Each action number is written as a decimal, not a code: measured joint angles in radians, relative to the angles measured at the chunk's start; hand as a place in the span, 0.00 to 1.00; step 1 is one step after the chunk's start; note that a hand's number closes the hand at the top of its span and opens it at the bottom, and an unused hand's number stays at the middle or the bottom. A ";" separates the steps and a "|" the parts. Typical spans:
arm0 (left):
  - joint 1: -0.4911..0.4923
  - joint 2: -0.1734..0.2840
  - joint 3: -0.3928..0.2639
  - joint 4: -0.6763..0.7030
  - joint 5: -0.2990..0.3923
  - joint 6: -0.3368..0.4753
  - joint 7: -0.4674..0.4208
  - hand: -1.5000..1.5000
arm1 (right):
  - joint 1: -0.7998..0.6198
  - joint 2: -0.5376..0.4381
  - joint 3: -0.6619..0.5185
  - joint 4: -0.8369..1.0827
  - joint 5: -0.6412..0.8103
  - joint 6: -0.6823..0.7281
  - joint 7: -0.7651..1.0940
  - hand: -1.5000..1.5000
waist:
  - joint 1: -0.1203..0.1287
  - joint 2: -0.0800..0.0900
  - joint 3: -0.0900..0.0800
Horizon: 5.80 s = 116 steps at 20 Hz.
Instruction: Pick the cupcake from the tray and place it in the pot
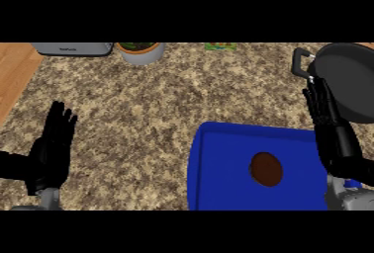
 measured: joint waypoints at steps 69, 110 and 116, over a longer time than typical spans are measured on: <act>-0.087 -0.069 -0.075 0.273 -0.243 -0.477 0.069 0.50 | 0.092 0.041 0.005 0.325 0.176 0.455 0.039 0.00 | -0.029 0.003 -0.003; -0.097 -0.116 -0.054 0.243 -0.281 -0.515 0.094 0.50 | -0.088 -0.593 -0.424 1.041 0.055 0.670 -0.559 1.00 | 0.000 0.026 0.014; -0.109 -0.109 -0.045 0.247 -0.277 -0.521 0.094 0.50 | -0.107 -0.669 -0.427 1.086 0.093 0.597 -0.649 1.00 | 0.009 0.024 0.013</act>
